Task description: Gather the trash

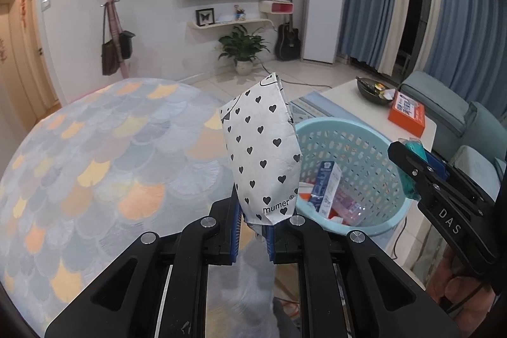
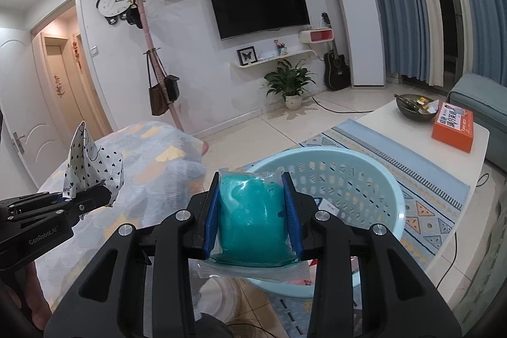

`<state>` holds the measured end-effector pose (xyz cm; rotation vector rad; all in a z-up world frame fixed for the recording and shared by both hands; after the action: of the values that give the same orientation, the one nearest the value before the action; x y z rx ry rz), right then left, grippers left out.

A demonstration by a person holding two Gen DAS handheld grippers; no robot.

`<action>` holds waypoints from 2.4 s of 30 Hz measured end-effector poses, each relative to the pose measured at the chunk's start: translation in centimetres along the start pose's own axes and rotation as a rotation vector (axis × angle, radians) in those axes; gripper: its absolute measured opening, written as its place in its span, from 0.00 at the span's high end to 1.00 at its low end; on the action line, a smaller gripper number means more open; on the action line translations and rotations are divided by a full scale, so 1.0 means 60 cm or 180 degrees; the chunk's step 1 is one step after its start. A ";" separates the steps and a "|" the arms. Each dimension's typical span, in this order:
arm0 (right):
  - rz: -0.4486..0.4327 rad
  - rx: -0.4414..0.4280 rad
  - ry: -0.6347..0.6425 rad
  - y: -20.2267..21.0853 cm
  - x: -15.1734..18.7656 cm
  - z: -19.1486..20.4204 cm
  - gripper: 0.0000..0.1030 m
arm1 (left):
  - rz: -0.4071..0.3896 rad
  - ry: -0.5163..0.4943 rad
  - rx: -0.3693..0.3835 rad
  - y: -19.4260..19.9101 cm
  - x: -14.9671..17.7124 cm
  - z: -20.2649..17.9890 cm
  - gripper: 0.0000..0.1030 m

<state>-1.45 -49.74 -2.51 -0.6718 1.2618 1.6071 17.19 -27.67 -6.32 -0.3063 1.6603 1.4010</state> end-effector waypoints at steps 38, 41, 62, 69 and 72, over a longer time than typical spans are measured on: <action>0.0321 0.0416 -0.0551 -0.104 0.030 -0.201 0.59 | 0.0514 -0.0318 0.0320 -0.182 -0.025 -0.158 0.51; 0.0326 0.0429 -0.0567 -0.104 0.033 -0.209 0.59 | 0.0506 -0.0293 0.0286 -0.184 -0.027 -0.155 0.45; 0.0219 0.0389 -0.0591 -0.071 0.025 -0.172 0.52 | 0.0265 0.0227 0.0228 -0.102 -0.075 -0.055 0.34; 0.0240 0.0325 -0.0536 -0.056 0.028 -0.118 0.35 | 0.0205 0.0124 0.0111 -0.061 -0.038 -0.019 0.34; 0.0266 0.0319 -0.0549 -0.048 0.036 -0.090 0.26 | 0.0186 0.0180 0.0069 -0.042 -0.023 0.014 0.34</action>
<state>-0.39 -54.02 -7.29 -0.4138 1.2472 1.6207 20.06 -28.22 -6.86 -0.2897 1.7419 1.4283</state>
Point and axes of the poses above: each gripper's, at about its wrist camera, not at the fingertips, and y roughly against the way its jaws point, z to its left, x to its underside, the point moved 3 cm from there along -y, roughly the way its jaws point, and after that the axes turned 8 degrees about -x, right-handed, at the moved point
